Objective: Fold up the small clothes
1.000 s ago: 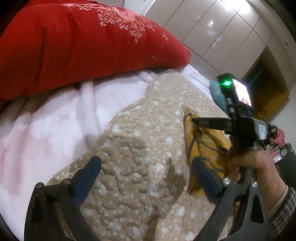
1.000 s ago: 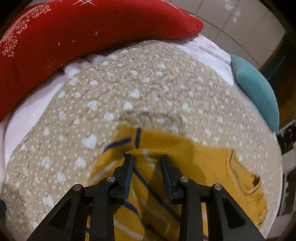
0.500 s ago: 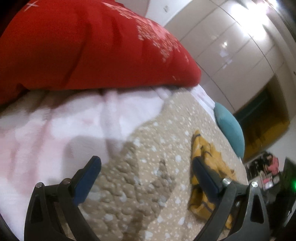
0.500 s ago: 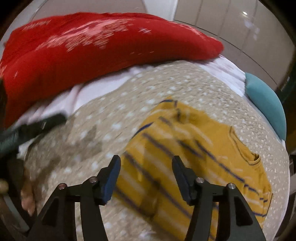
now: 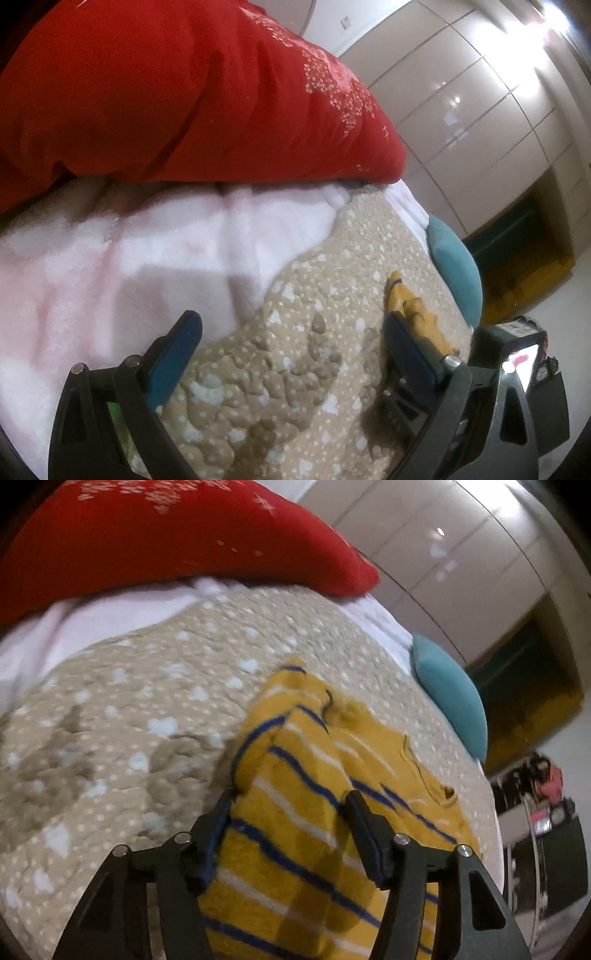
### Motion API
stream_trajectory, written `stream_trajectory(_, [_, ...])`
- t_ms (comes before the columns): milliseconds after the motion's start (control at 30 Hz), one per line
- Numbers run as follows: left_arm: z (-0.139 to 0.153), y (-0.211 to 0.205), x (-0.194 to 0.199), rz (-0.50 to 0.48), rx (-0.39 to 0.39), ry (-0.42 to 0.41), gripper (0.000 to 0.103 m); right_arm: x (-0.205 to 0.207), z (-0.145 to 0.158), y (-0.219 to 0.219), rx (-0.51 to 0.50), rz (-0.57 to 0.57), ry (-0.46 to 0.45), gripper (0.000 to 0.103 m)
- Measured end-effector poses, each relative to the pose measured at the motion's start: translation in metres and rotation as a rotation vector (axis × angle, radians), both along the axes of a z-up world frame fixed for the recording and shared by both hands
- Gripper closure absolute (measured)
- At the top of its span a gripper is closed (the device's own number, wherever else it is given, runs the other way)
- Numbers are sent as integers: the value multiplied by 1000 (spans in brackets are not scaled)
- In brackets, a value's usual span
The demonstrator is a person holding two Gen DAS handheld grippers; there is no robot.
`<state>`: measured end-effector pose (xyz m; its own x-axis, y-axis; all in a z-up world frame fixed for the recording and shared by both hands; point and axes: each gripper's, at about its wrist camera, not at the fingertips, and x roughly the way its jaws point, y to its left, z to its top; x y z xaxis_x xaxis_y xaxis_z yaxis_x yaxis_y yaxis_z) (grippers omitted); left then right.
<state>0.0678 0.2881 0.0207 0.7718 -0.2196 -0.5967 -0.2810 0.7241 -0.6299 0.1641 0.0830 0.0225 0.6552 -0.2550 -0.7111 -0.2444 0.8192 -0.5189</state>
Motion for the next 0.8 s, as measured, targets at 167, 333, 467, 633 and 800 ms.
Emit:
stream_trajectory(167, [-3,0,3,2,-17,11,5,3,-8,11,-32,3,17,40])
stream_trajectory(333, [-3,-7,7,-4,9,31,5,13,-19,18,-61,29,24,61])
stream_trajectory(467, [4,-13,7,-5,0,15,5,15,0,-6,81,25,55,80])
stream_trajectory(633, [24,-47,8,-46,61,-32,5,10,72,-102,431,-92,30,82])
stream_trajectory(800, [37,-96,10,-152,140,-69,5,-17,112,-253,646,-289,-67,84])
